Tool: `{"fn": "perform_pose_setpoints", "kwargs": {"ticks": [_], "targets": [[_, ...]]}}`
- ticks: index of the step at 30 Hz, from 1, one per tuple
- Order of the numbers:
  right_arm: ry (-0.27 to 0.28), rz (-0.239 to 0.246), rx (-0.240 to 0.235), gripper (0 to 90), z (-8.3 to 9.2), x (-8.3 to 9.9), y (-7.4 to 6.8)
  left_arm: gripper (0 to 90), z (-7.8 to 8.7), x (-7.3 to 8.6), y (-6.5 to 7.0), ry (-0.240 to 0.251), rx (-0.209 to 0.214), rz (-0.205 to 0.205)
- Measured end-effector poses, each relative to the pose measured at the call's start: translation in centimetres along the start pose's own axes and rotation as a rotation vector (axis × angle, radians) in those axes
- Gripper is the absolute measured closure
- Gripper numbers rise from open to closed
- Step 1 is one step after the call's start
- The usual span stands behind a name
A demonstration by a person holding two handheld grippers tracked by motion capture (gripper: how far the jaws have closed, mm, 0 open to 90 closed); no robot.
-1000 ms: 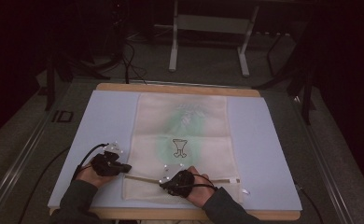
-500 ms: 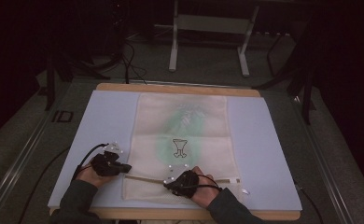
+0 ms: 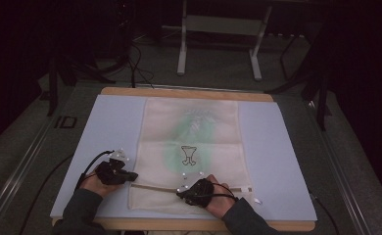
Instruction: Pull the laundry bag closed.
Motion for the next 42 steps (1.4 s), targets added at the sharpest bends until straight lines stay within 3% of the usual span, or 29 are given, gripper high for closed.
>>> {"fn": "perform_pose_setpoints", "kwargs": {"ticks": [42], "targets": [[-0.009,-0.047,0.016,82.1,2.0,2.5,1.2,89.9,0.0,-0.1,0.1,-0.009,-0.010,-0.007]]}}
Point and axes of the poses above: each handheld gripper's, and its own axes: z roughly backward along the jaws, x roughly out of its underside, y roughly to its right, the point moved 2 cm from there along -z, roughly forward along the jaws, and after that the axes turned 6 degrees about -z, right-handed, at the moved point
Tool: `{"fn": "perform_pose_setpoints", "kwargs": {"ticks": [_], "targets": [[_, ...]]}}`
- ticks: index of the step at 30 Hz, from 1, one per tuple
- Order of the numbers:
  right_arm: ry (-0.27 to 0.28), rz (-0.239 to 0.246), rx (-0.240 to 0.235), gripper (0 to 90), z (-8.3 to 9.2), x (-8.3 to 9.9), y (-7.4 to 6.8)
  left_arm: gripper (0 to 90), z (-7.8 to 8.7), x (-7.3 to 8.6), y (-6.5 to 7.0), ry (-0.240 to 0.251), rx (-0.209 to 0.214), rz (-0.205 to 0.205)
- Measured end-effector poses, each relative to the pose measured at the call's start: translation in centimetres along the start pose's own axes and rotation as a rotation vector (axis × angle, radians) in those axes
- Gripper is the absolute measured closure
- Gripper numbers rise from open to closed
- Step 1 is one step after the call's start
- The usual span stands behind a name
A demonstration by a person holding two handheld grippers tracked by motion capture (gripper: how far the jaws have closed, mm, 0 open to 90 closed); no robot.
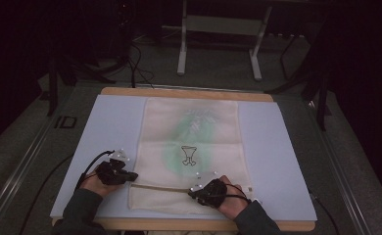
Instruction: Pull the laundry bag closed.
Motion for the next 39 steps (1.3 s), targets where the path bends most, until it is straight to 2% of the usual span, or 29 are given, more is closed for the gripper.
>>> {"fn": "perform_pose_setpoints", "kwargs": {"ticks": [22,39], "targets": [[-0.006,-0.008,0.015,82.1,1.0,1.0,0.6,89.9,0.0,0.0,0.0,-0.005,-0.004,-0.003],[-0.016,-0.035,0.031,82.1,2.1,2.4,1.2,90.0,0.0,0.0,0.0,-0.004,-0.002,-0.002]]}}
Point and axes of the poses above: each handheld gripper's, and its own axes: z roughly backward along the jaws, x roughly out of its underside, y roughly to its right, the point moved 2 cm from there along -z, roughly forward along the jaws, and after that the axes turned 6 degrees about -z, right-handed, at the moved point
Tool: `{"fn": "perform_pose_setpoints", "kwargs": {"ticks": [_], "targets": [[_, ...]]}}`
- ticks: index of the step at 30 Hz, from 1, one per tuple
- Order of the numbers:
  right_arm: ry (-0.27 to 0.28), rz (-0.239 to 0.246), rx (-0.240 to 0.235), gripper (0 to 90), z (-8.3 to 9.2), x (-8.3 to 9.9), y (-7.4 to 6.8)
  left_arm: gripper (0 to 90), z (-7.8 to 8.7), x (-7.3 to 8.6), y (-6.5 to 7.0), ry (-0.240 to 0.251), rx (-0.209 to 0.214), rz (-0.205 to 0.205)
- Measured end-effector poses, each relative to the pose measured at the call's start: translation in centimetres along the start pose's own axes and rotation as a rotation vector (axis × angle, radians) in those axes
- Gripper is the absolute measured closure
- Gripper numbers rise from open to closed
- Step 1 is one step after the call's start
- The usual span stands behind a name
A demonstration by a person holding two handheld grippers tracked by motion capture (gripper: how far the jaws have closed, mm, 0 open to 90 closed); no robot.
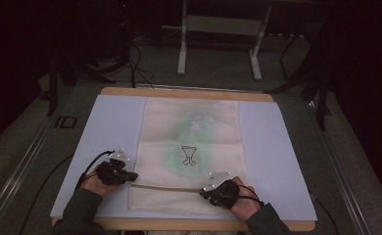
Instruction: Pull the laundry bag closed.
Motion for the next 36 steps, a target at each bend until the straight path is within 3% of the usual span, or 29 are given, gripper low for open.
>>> {"fn": "perform_pose_setpoints", "kwargs": {"ticks": [36], "targets": [[-0.019,-0.050,0.021,82.1,1.6,2.3,1.2,89.9,0.0,0.0,0.0,0.000,0.001,-0.001]]}}
Point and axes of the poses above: each handheld gripper's, and its own axes: z roughly backward along the jaws, x roughly out of its underside, y roughly to its right, the point moved 2 cm from there along -z, roughly forward along the jaws, and after that the axes turned 6 degrees about -z, right-handed, at the moved point
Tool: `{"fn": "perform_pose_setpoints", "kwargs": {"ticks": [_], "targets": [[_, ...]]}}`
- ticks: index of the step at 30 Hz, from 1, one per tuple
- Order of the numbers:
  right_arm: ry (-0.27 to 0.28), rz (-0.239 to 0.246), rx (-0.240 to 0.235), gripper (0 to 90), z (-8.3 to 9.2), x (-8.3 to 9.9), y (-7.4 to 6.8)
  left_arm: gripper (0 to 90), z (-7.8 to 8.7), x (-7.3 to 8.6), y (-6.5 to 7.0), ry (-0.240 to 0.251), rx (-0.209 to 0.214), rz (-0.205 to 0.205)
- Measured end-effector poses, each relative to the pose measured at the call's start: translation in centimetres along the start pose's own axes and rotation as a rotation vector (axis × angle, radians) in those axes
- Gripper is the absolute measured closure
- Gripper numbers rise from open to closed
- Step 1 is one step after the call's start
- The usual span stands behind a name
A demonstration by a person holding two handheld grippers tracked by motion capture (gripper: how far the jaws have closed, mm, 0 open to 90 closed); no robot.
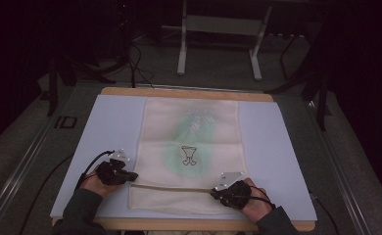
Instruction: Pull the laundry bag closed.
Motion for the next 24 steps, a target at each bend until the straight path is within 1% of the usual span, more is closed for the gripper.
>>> {"fn": "perform_pose_setpoints", "kwargs": {"ticks": [3,10,12,17,24], "targets": [[0.005,-0.006,-0.003,82.1,0.1,0.1,0.1,89.9,0.0,0.0,0.0,0.001,-0.001,0.000],[-0.003,-0.013,0.000,82.1,0.5,0.6,0.5,89.9,0.0,0.0,0.0,0.004,0.001,0.005],[0.001,-0.026,-0.003,82.1,0.6,0.7,0.5,89.9,0.0,0.0,0.0,0.004,0.000,0.006],[-0.008,-0.019,0.003,82.1,0.6,0.7,0.6,89.9,0.0,0.0,0.0,0.004,0.000,0.006],[-0.001,-0.045,0.010,82.1,1.4,1.4,1.1,89.9,0.0,0.0,0.0,0.001,-0.001,0.004]]}}
Point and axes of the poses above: each handheld gripper's, and its own axes: z roughly backward along the jaws, x roughly out of its underside, y roughly to its right, the point moved 2 cm from there along -z, roughly forward along the jaws, and after that the axes turned 6 degrees about -z, right-handed, at the moved point
